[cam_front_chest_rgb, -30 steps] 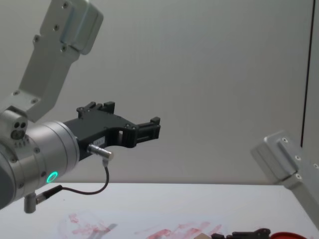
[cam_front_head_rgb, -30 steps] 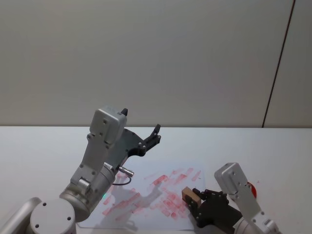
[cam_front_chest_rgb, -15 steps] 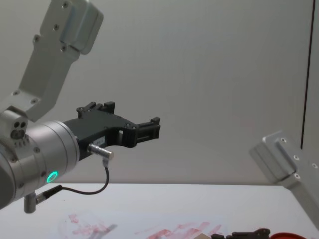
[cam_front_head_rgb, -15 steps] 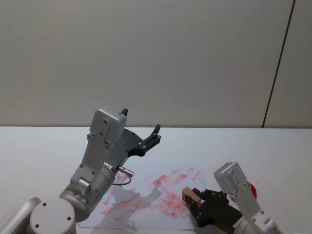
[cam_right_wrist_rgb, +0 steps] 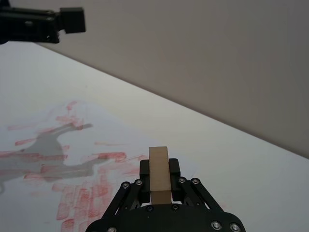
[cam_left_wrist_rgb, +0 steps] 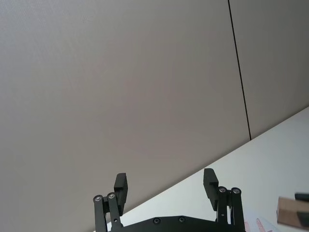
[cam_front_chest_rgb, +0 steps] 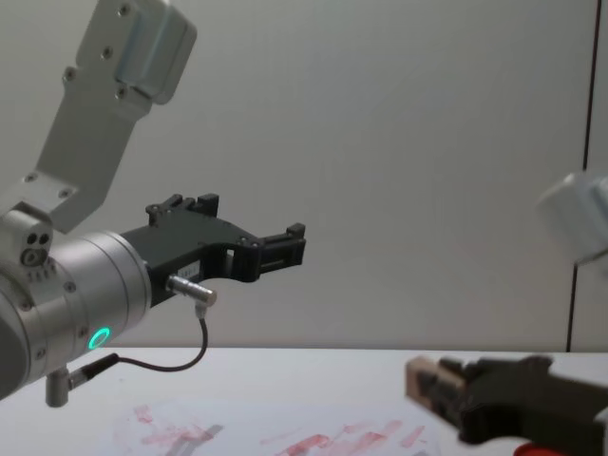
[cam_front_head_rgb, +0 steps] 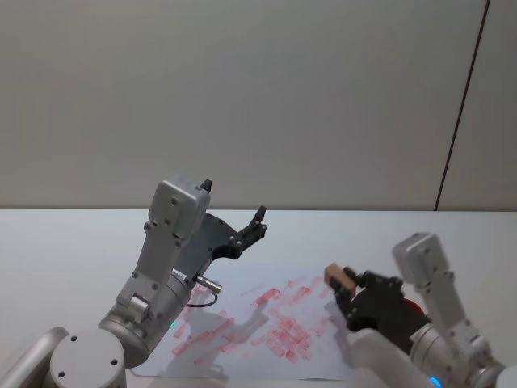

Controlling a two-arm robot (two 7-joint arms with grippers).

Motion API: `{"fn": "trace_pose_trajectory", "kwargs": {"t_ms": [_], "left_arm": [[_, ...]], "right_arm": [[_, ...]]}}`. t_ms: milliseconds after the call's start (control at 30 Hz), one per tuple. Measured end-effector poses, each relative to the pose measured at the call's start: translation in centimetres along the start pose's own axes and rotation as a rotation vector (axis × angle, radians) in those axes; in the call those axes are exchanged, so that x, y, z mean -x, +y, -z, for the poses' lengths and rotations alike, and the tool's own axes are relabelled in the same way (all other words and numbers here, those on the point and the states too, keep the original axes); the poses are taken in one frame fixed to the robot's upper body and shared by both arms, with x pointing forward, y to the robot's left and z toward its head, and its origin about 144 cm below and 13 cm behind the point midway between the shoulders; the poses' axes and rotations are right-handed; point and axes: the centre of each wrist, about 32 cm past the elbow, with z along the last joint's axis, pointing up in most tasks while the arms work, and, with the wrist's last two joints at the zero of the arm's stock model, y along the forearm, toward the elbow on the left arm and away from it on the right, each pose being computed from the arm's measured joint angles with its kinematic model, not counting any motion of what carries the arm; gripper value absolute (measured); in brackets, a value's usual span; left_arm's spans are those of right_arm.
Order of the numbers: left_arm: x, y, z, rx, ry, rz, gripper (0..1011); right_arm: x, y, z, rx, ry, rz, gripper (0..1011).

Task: Use the one hand to pick up the stamp and affix it onto the A4 paper.

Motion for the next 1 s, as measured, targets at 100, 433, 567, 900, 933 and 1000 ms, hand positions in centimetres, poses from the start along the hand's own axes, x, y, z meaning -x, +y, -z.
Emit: {"fn": "trace_pose_trajectory", "kwargs": {"t_ms": [100, 433, 567, 900, 933, 1000], "left_arm": [[0.0, 0.0, 0.0, 0.0, 0.0, 0.0, 1002], [0.0, 0.0, 0.0, 0.0, 0.0, 0.0, 1002], [0.0, 0.0, 0.0, 0.0, 0.0, 0.0, 1003], [0.0, 0.0, 0.0, 0.0, 0.0, 0.0, 1003], [0.0, 0.0, 0.0, 0.0, 0.0, 0.0, 1002], [0.0, 0.0, 0.0, 0.0, 0.0, 0.0, 1002]], "right_arm": [[-0.8, -0.2, -0.4, -0.02, 0.001, 0.03, 216], [-2.8, -1.3, -0.6, -0.023, 0.0, 0.103, 216], [-3.4, -1.8, -0.3, -0.007, 0.0, 0.124, 216], [-4.3, -2.9, 0.7, 0.046, 0.003, 0.147, 216], [-4.3, -3.0, 0.7, 0.05, 0.004, 0.147, 216], [-4.4, -3.1, 0.9, 0.057, 0.005, 0.146, 216]]}}
